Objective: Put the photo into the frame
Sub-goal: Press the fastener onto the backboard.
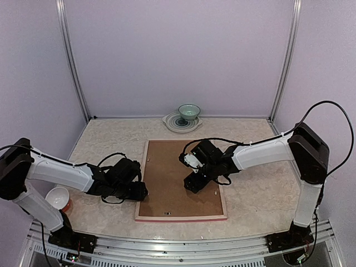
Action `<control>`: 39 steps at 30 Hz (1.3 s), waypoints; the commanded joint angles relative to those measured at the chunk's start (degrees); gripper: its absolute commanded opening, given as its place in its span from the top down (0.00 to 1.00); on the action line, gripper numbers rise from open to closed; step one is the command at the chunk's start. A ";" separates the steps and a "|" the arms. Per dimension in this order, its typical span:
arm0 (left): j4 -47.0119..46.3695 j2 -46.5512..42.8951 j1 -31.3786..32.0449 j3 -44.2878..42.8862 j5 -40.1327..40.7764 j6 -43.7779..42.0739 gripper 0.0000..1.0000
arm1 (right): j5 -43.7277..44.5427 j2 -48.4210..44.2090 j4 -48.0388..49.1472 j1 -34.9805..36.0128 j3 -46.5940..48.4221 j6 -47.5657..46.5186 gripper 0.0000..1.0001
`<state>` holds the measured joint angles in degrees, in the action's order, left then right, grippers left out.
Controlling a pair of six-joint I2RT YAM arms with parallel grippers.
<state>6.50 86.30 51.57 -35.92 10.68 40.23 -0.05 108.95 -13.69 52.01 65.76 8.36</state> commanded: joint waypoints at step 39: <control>1.40 0.67 0.27 2.65 -0.13 1.34 0.62 | -0.76 2.68 -3.49 0.57 -1.49 0.24 0.19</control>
<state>4.64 86.70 51.57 -35.27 10.50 41.54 0.01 108.95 -13.69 52.01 65.76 8.36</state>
